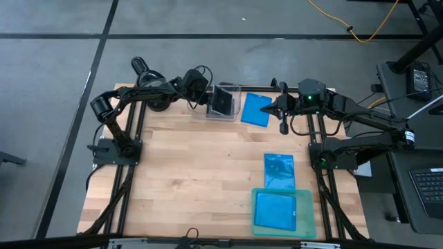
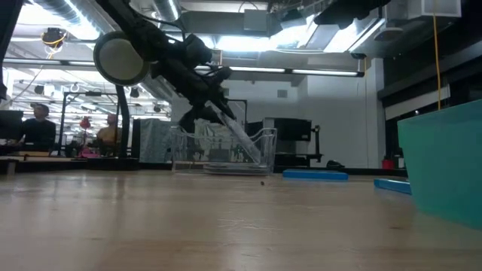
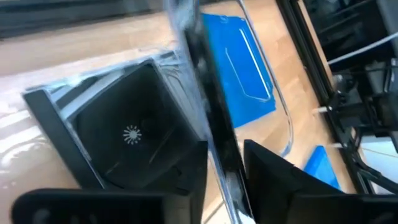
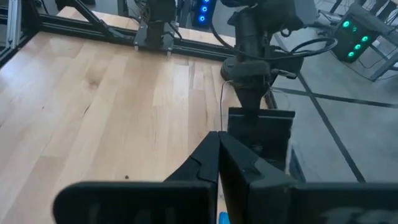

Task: Pick & place jewel cases by type
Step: Put the black cd case into the transparent bin, then put the top blue cd case into the green bin

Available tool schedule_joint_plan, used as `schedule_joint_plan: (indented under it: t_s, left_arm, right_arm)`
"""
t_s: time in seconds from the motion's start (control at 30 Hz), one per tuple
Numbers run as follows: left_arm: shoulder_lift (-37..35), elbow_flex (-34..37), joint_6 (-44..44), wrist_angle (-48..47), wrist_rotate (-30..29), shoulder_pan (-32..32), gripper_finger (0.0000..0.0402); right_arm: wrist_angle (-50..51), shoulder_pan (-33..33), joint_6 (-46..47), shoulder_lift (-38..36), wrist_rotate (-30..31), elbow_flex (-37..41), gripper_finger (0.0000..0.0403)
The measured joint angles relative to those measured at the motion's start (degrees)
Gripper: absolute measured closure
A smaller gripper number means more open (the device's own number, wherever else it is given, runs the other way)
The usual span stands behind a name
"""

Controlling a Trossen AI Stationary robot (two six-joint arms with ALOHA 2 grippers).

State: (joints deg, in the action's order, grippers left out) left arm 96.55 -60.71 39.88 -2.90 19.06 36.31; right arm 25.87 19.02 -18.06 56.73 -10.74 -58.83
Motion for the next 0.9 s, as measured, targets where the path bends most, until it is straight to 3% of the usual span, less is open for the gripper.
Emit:
schedule_joint_plan:
  t_s: [0.4,0.6,0.9]
  left_arm:
    - [-0.9,0.0,0.7,-0.4,2.9,-0.1,0.0216]
    - [-4.3,0.0,0.1,-1.8,0.3,0.3,0.0208]
    - [-13.6,0.0,-2.1,-10.9,-6.3,0.1,0.0208]
  right_arm:
    - [-0.1,0.0,-0.7,0.0,0.0,0.0,0.0391]
    - [-0.1,0.0,-0.7,0.0,0.0,0.1,0.0391]
    - [-0.1,0.0,-0.8,0.0,0.1,0.1,0.0391]
